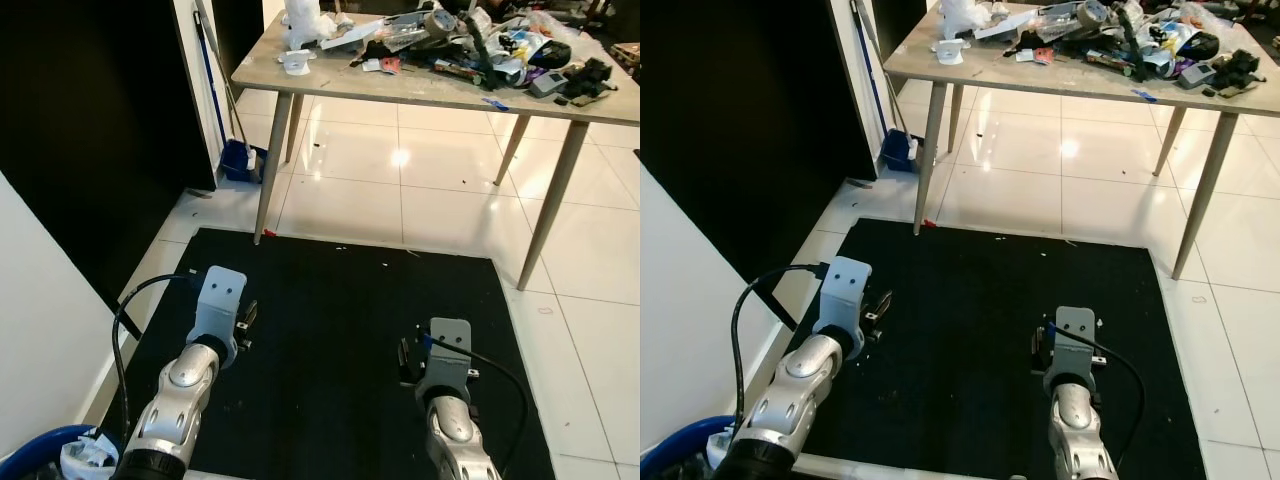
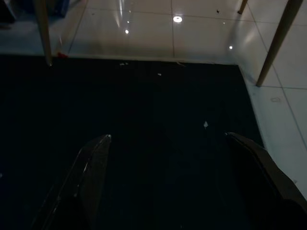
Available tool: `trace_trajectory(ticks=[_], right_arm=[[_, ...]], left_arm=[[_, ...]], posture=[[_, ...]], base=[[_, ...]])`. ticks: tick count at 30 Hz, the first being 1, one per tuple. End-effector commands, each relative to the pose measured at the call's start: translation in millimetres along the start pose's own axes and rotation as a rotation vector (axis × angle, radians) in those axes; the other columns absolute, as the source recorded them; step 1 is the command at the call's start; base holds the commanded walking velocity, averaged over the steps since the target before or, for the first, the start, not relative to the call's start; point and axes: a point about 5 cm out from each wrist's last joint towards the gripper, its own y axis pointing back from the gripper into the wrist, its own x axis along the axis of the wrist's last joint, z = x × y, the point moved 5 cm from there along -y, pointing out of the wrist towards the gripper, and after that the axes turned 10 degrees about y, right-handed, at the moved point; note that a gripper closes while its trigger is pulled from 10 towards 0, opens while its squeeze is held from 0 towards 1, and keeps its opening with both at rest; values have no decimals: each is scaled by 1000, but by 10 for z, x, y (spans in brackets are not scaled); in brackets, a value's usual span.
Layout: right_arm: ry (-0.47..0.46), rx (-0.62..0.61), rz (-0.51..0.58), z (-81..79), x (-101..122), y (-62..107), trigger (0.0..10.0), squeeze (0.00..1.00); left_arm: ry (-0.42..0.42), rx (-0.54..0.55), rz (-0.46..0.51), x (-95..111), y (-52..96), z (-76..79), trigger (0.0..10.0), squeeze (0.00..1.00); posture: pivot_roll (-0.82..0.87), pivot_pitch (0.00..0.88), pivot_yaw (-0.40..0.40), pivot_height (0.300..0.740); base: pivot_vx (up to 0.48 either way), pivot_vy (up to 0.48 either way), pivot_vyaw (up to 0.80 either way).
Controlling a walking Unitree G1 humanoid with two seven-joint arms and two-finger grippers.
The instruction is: Picking trash to rubbish bin
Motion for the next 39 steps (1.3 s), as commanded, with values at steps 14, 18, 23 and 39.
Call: trace_trajectory(ticks=[14,18,23,39], right_arm=[[3,1,-18,5,-60,36,10000,0],[2,0,-19,9,-61,38,10000,0],[-4,-1,-26,7,-69,42,10000,0],[-4,1,-18,7,-52,35,10000,0]], left_arm=[[-1,-6,-13,-34,13,3,10000,0],[-1,-7,-13,-33,12,8,10000,0],[0,-7,-14,-36,14,7,10000,0],[3,-7,-14,-37,10,12,10000,0]], posture=[[-14,127,60,740],[-15,129,61,740],[-15,129,60,740],[-18,134,59,740]], base=[[324,0,0],[324,0,0],[323,0,0],[324,0,-136]])
